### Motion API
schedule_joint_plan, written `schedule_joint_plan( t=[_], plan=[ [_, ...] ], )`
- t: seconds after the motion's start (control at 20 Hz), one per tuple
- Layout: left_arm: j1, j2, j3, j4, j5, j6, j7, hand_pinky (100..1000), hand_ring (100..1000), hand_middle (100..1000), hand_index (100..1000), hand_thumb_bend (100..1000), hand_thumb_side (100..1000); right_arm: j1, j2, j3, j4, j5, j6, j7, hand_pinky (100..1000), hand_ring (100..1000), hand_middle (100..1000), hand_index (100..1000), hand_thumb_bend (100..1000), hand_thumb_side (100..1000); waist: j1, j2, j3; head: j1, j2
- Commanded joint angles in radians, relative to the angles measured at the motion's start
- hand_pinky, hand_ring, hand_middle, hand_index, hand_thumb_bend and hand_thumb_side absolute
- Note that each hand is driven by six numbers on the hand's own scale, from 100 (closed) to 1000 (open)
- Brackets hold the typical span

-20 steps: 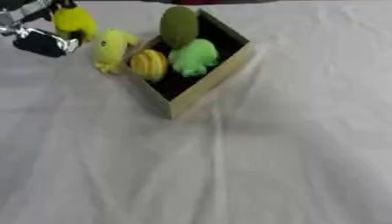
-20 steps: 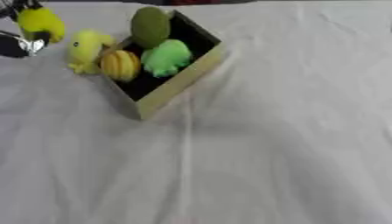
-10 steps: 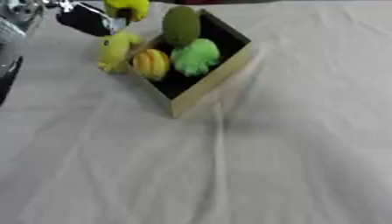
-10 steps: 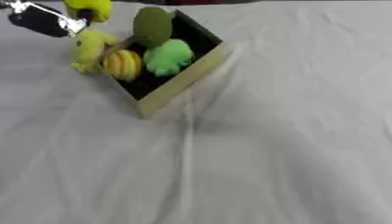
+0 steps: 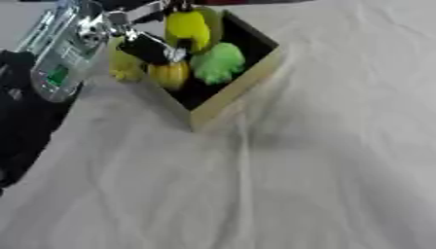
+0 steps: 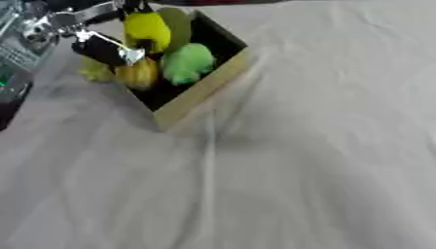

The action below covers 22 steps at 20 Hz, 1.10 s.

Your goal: Pick up objects on the table and place them in the box.

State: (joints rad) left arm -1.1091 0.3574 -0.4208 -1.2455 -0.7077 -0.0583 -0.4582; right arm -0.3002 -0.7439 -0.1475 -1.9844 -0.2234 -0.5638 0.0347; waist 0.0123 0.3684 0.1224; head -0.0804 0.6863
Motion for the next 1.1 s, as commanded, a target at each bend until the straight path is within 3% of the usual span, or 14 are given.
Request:
schedule_joint_plan(
  t=[0.05, 0.4, 0.55, 0.65, 0.8, 1.1],
  plan=[
    [-0.007, 0.001, -0.003, 0.017, -0.005, -0.009, 0.026, 672, 647, 632, 752, 202, 326, -0.011, -0.022, -0.011, -0.016, -0.002, 0.001, 0.000, 921, 922, 660, 785, 100, 502, -0.001, -0.023, -0.002, -0.001, -0.001],
    [0.002, -0.006, -0.017, 0.056, -0.028, -0.020, 0.043, 681, 655, 642, 762, 234, 335, -0.009, -0.022, -0.011, -0.016, 0.000, -0.001, -0.002, 921, 922, 660, 785, 100, 504, -0.001, -0.023, -0.004, -0.002, -0.005],
    [0.007, -0.007, -0.018, 0.074, -0.048, -0.026, 0.040, 725, 710, 721, 838, 340, 418, -0.007, -0.022, -0.011, -0.016, 0.000, -0.001, -0.002, 921, 922, 660, 785, 100, 505, -0.001, -0.022, -0.006, -0.002, -0.007],
    [0.008, -0.006, -0.019, 0.075, -0.056, -0.035, 0.033, 810, 798, 809, 920, 474, 515, -0.006, -0.021, -0.011, -0.016, 0.001, 0.000, -0.001, 922, 923, 659, 785, 100, 507, 0.000, -0.022, -0.006, -0.003, -0.007],
    [0.009, 0.001, -0.011, 0.059, -0.083, -0.040, 0.040, 892, 869, 865, 946, 635, 617, -0.005, -0.020, -0.011, -0.016, 0.002, 0.001, 0.000, 922, 923, 659, 785, 100, 507, 0.001, -0.021, -0.007, -0.004, -0.006],
    [0.008, 0.027, 0.039, 0.010, -0.139, -0.025, 0.073, 901, 873, 861, 945, 676, 643, 0.000, -0.020, -0.012, -0.016, 0.005, 0.002, 0.000, 922, 923, 658, 785, 100, 509, 0.003, -0.022, -0.007, -0.007, -0.002]
  ],
)
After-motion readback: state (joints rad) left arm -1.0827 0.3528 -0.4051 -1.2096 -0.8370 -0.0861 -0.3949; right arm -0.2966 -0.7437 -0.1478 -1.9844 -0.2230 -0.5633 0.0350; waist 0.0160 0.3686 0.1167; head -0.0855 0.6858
